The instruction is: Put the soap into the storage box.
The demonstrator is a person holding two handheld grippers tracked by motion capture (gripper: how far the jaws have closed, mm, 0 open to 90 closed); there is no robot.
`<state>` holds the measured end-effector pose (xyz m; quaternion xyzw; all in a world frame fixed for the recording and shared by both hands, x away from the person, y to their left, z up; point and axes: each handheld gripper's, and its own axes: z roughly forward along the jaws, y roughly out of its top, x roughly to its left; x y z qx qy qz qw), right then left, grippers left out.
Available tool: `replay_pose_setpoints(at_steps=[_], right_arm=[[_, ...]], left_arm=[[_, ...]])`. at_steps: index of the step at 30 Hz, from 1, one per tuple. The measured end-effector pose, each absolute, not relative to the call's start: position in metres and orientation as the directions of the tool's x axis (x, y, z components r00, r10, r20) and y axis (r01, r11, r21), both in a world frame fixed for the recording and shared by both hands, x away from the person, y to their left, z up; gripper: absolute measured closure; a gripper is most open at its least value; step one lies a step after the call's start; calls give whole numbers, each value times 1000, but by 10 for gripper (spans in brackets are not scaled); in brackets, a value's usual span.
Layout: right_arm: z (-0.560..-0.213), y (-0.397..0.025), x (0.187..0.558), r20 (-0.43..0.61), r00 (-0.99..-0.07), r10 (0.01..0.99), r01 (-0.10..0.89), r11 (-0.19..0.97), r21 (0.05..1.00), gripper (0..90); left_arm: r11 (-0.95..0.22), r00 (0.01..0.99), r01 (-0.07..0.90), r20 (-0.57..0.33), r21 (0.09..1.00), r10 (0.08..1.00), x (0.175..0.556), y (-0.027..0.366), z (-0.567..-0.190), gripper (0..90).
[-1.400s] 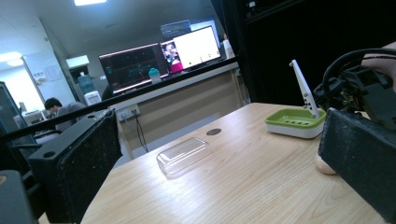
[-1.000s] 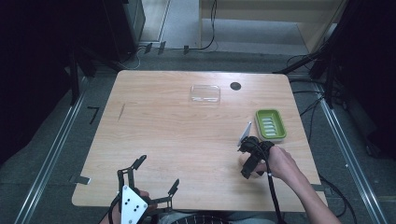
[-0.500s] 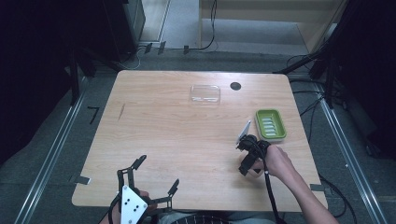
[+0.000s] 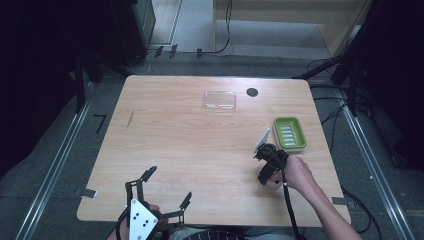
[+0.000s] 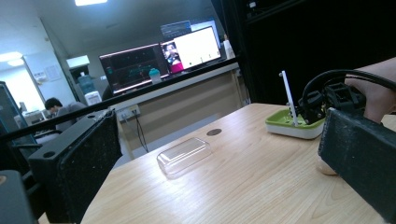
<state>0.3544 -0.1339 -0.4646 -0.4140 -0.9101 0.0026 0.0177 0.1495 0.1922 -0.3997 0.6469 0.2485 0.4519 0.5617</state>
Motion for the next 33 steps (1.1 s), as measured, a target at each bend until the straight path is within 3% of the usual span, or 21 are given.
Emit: replay_pose_setpoints(at_steps=[9, 33], right_arm=[[-467, -133, 354, 27, -663, 748, 747, 663, -33, 327], [-456, -141, 356, 16, -672, 740, 738, 672, -54, 331]], left_arm=[[-245, 466, -186, 305, 951, 830, 149, 192, -400, 0], [-247, 467, -186, 307, 951, 829, 149, 192, -400, 0]])
